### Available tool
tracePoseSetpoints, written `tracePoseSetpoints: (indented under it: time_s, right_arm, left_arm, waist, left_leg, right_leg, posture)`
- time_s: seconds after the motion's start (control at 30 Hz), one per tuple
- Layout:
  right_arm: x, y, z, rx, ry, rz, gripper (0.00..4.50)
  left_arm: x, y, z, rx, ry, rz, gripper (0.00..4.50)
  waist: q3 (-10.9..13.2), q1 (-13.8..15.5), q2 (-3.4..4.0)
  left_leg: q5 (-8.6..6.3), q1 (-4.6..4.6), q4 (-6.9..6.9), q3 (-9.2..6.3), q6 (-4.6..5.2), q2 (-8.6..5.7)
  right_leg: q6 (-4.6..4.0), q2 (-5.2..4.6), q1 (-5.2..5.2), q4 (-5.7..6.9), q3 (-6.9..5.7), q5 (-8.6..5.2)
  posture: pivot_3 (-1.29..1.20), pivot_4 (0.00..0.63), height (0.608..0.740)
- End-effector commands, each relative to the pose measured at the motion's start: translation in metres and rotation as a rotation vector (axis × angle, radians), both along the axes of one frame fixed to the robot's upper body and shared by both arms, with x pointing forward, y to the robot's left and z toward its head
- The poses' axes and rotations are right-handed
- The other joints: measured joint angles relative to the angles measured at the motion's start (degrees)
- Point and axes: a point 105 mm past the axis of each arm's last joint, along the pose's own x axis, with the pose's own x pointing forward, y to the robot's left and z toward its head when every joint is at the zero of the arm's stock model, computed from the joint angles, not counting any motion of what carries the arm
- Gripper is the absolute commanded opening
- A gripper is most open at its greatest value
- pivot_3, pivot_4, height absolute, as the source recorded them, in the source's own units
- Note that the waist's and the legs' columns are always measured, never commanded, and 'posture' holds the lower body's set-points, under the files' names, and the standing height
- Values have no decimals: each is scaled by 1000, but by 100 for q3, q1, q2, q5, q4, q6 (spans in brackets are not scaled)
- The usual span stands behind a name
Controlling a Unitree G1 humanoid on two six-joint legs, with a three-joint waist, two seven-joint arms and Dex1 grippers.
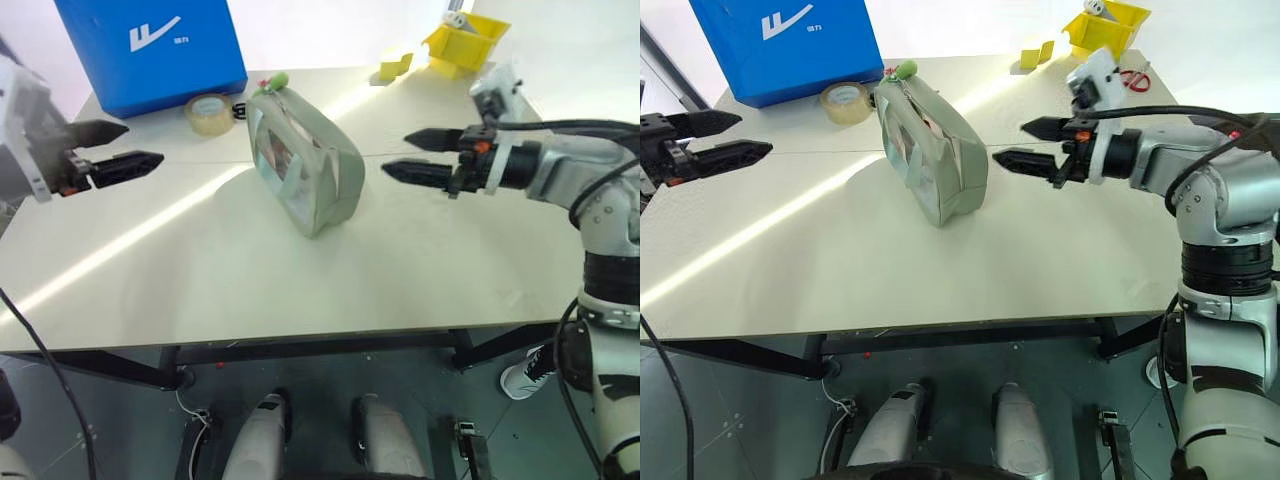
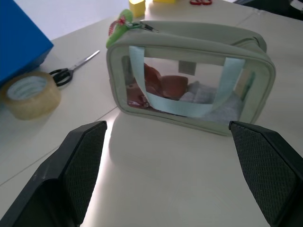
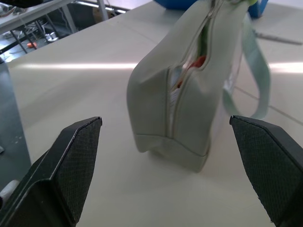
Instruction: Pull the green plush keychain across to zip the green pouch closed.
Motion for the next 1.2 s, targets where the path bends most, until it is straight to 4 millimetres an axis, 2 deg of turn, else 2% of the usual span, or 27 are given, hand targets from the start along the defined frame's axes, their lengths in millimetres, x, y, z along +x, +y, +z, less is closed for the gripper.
tracePoseSetpoints:
  time_s: [0.03, 0.13, 0.3, 0.47, 0.6, 0.7, 0.8, 1.0, 1.1, 1.2]
  right_arm:
    - [-4, 8, 17, 17, -62, 1, 4500]
    - [3, 11, 18, 29, -58, -44, 4500]
    - [2, 20, 25, 19, -82, -23, 4500]
    - [15, 39, 32, 21, -140, -50, 4500]
    - [15, 63, 44, 3, -233, 2, 4500]
    - [22, 83, 35, -8, -245, -5, 4500]
    - [27, 100, 19, -37, -246, -7, 4500]
    - [48, 113, -9, -67, -186, -56, 4500]
    - [50, 116, -12, -84, -192, -36, 4500]
    - [50, 116, -16, -94, -195, -5, 3630]
  left_arm:
    - [-2, -1, 15, 18, -62, 2, 4414]
    - [-1, 1, 12, 16, -67, 22, 4414]
    - [-5, 3, 9, 44, -69, 22, 4414]
    - [-5, 3, 13, 58, -92, 26, 4414]
    - [-15, -4, 15, 91, -86, -31, 4414]
    - [-20, -9, 26, 75, -105, -52, 4414]
    - [-26, -13, 28, 89, -103, -73, 4414]
    - [-32, -24, 17, 115, -88, -98, 4414]
    - [-34, -27, 15, 116, -84, -101, 4414]
    - [-35, -26, 12, 111, -79, -92, 4500]
  waist:
    - [0, 1, -3]
    - [0, -1, -3]
    - [0, -5, -3]
    - [0, -23, -3]
    - [0, -14, -3]
    - [-1, -12, -6]
    - [-2, -28, -7]
    - [-2, -17, -8]
    - [-2, -12, -8]
    - [-3, -15, -8]
  left_leg:
    - [1, -3, 1, 0, -1, 0]
    - [2, -9, 1, 13, -2, -1]
    - [2, -15, -5, 35, -1, -1]
    - [3, -8, -1, 48, -1, 1]
    - [4, -12, -1, 54, -3, 2]
    - [4, -13, -2, 60, -3, 2]
    - [5, -11, 0, 60, -4, 3]
    - [9, -8, 2, 63, -9, 2]
    - [11, -8, 3, 63, -12, 2]
    - [11, -7, 3, 63, -12, 2]
  right_leg:
    - [0, 0, -3, 0, 1, 0]
    - [18, 0, -17, 3, 16, 11]
    - [21, 3, -39, 15, 38, 13]
    - [18, 9, -43, 24, 53, 16]
    - [20, 9, -51, 25, 61, 18]
    - [25, 9, -54, 24, 66, 21]
    - [26, 11, -54, 31, 67, 22]
    - [27, 13, -56, 40, 74, 23]
    - [27, 14, -58, 48, 75, 23]
    - [27, 16, -59, 49, 76, 23]
  posture:
    - [0, 150, 740]
    - [0, 150, 740]
    - [0, 150, 740]
    - [0, 150, 740]
    - [0, 150, 740]
    - [0, 150, 740]
    - [0, 150, 740]
    - [0, 150, 740]
    - [0, 150, 740]
    - [0, 150, 740]
